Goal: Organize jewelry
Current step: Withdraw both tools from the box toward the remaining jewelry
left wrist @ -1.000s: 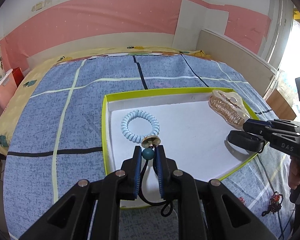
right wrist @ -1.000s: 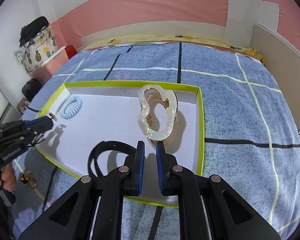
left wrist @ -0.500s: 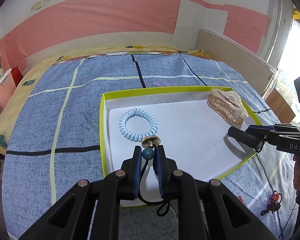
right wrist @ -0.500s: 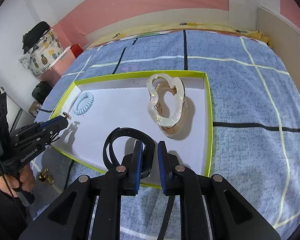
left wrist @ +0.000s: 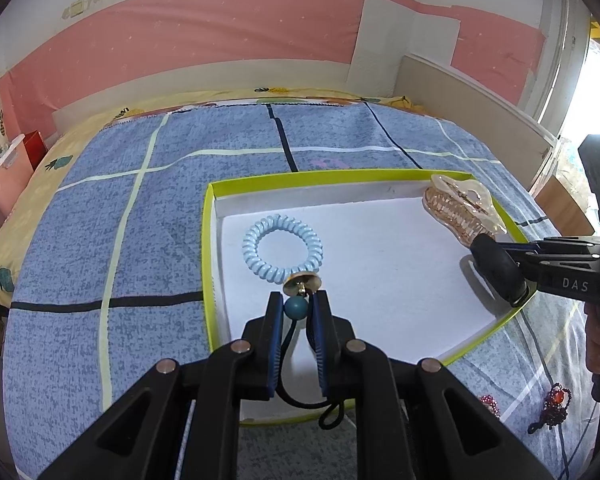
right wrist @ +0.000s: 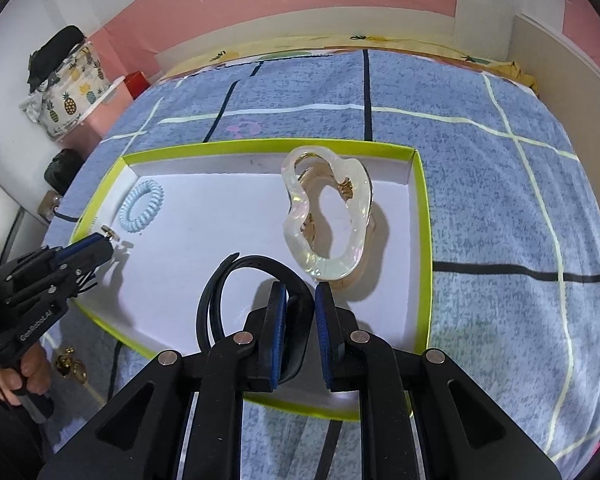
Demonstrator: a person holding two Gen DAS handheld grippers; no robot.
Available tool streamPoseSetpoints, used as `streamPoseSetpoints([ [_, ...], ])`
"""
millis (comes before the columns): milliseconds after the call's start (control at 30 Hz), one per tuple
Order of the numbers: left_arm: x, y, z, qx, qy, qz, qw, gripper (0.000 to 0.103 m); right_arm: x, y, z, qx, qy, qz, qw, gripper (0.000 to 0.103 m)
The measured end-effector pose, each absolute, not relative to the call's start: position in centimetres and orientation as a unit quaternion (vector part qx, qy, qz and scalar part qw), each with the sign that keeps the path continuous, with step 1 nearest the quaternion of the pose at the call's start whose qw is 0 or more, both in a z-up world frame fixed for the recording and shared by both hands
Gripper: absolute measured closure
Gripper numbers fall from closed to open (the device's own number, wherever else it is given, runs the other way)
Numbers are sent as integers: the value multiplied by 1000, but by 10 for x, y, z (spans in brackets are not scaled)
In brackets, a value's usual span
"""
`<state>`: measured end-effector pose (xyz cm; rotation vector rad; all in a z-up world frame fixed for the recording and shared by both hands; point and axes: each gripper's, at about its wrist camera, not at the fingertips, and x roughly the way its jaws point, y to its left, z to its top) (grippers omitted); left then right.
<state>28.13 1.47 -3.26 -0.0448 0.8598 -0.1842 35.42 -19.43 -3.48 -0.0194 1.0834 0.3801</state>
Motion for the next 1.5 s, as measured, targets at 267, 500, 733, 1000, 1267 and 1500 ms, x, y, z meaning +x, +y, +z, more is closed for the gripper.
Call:
streamPoseSetpoints([
  [267,282,13,-36,-19,421,-90,903,87,356,-198,-36,-35,510,151,846,88],
  [500,282,7,-38,-4,424,-82,902,87,352,-206,-38,-38,512,136,847,85],
  [733,280,6,-35,-4,423,-84,902,79,337,-212,-30,-23,496,151,855,82],
  [1000,257,10,-18,-12,406,-74,911,71,301,-221,-6,-4,458,176,871,77],
  [1267,202,16,3,-19,387,-66,920,71,234,-228,20,3,416,199,888,75],
  [1500,147,19,7,-33,376,-66,924,71,174,-234,21,1,393,201,897,75],
])
